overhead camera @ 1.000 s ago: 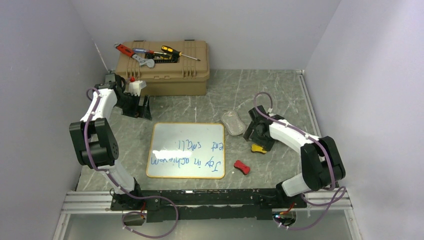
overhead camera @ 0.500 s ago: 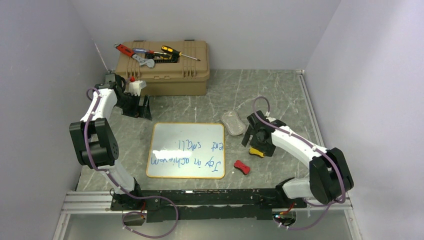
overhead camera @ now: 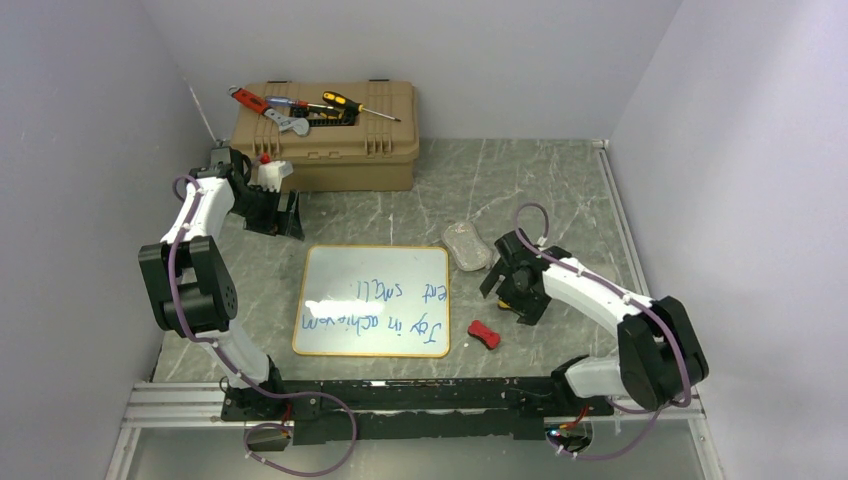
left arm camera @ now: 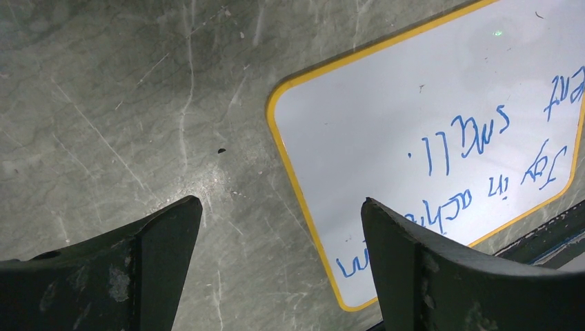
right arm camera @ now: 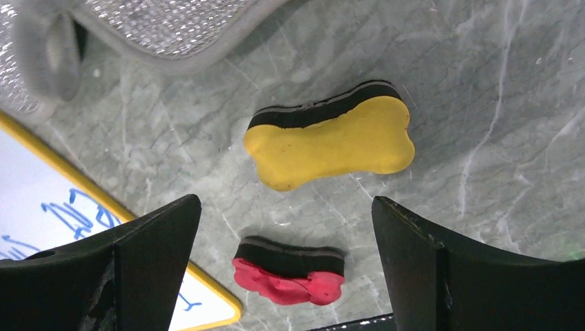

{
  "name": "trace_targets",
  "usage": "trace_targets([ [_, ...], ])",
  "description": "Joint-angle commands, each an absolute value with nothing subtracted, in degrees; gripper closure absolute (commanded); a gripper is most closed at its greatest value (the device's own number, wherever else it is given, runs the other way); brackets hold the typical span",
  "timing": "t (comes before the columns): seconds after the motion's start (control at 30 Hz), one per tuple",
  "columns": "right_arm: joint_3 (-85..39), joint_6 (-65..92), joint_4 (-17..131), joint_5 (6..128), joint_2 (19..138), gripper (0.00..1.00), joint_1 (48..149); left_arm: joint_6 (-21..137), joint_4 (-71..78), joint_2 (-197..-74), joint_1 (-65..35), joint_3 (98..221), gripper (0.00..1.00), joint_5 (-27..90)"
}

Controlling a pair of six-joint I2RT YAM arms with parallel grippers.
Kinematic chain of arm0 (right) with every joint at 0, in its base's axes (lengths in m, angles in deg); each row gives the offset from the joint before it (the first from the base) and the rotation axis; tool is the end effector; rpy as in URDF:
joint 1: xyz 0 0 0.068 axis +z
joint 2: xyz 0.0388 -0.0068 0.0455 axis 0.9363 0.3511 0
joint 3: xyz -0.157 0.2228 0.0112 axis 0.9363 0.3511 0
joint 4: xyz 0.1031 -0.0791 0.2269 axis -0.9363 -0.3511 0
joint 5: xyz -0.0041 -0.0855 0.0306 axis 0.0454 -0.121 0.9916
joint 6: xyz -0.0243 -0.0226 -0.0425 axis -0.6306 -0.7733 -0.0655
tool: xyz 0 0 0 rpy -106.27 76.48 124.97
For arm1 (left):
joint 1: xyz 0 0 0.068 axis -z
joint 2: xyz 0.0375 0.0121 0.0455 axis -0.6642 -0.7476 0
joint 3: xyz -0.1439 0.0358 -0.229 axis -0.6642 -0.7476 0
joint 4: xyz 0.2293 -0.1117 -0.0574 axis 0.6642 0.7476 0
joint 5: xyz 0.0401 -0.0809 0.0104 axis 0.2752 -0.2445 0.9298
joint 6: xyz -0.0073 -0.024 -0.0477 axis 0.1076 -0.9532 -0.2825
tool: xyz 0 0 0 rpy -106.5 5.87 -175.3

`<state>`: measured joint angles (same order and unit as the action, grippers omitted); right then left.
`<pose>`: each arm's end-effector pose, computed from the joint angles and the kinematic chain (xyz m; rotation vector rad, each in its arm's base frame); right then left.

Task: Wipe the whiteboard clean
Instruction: Pick up the whiteboard eraser from the center of the board.

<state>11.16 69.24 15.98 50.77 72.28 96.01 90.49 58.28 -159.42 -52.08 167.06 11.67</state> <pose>0.1964 0.0922 0.1791 0.9087 2.6961 0.1099 0.3429 0.0463 0.2495 0.3457 2.6452 -0.5324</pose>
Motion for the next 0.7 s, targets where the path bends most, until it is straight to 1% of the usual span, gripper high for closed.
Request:
trace_targets([
  [0.0, 12.18, 76.03, 18.71, 48.56, 73.67, 0.00, 95.81, 91.69, 58.46, -159.00, -51.95, 168.47, 0.08, 10.67],
  [0.13, 12.43, 76.39, 19.43, 43.64, 74.29, 0.00, 94.01, 91.52, 58.65, -159.29, -51.95, 168.46, 0.08, 10.30],
  [0.33, 11.67, 73.62, 20.29, 42.40, 77.99, 0.01, 91.94, 91.60, 59.41, -159.65, -51.97, 169.90, 0.08, 10.17],
  [0.4, 11.77, 72.30, 21.03, 41.47, 78.93, 0.04, 91.60, 91.52, 59.35, -159.65, -51.91, 170.12, 0.08, 10.23],
  [0.5, 11.32, 69.56, 22.78, 40.94, 80.11, 0.13, 91.59, 91.52, 59.53, -159.89, -51.98, 170.22, 0.08, 10.40],
  [0.6, 9.84, 67.12, 23.73, 42.05, 81.11, 0.19, 92.37, 91.60, 59.55, -160.00, -52.00, 170.16, 0.08, 10.65],
  [0.67, 8.86, 66.51, 23.87, 42.46, 81.95, 0.20, 93.65, 91.53, 59.61, -160.00, -51.99, 170.27, 0.08, 10.67],
])
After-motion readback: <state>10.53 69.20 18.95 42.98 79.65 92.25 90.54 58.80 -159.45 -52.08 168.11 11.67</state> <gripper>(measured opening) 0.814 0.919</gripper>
